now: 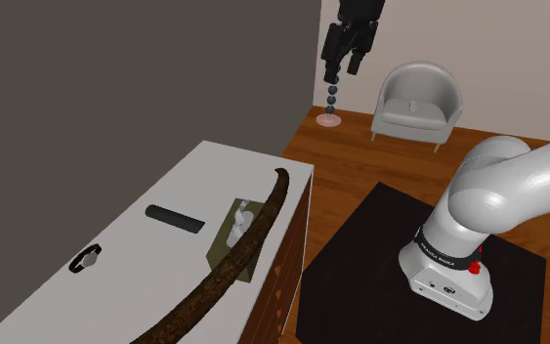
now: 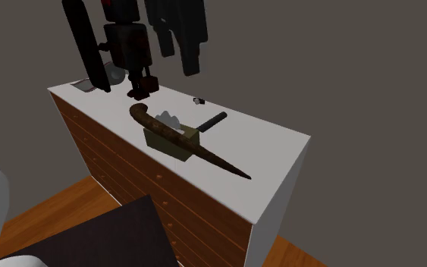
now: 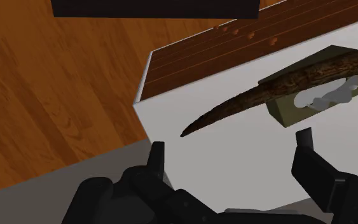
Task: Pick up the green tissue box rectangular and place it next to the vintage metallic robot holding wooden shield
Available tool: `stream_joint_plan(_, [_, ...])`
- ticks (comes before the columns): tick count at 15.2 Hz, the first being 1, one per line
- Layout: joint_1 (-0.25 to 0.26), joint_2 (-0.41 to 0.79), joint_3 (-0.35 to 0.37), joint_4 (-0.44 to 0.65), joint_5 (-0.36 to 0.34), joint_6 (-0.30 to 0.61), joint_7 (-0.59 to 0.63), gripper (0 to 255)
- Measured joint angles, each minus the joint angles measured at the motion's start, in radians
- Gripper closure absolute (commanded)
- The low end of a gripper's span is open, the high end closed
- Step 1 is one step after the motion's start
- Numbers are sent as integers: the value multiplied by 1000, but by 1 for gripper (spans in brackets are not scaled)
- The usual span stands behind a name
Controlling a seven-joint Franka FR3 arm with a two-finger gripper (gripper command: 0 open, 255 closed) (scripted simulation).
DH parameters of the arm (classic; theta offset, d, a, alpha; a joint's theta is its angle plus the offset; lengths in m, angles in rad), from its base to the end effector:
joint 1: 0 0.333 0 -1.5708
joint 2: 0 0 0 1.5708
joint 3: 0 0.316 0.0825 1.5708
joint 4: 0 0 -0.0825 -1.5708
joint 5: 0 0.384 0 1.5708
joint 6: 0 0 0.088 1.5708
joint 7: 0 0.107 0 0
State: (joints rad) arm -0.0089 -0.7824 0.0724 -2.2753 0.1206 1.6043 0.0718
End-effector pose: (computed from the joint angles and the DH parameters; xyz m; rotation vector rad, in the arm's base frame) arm 0.3104 0.0409 0.6302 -3.0613 0.0366 -0.1620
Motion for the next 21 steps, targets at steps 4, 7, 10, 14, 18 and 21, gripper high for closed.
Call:
stream_joint_plan(4, [-3,83,-5,13,55,1,44,0])
stream_joint_plan(7, [-7,187,-21,10,134,12,91,0])
stream_joint_plan(10, [-1,292,-27,9,228,25,146,0])
stream_joint_plan(14, [8,444,-41,5,362,55,192,0])
stream_joint_plan(18, [21,596,-49,8,511,80,224,0])
stream_joint_plan(21, [30,702,-50,-3,632,97,231,0])
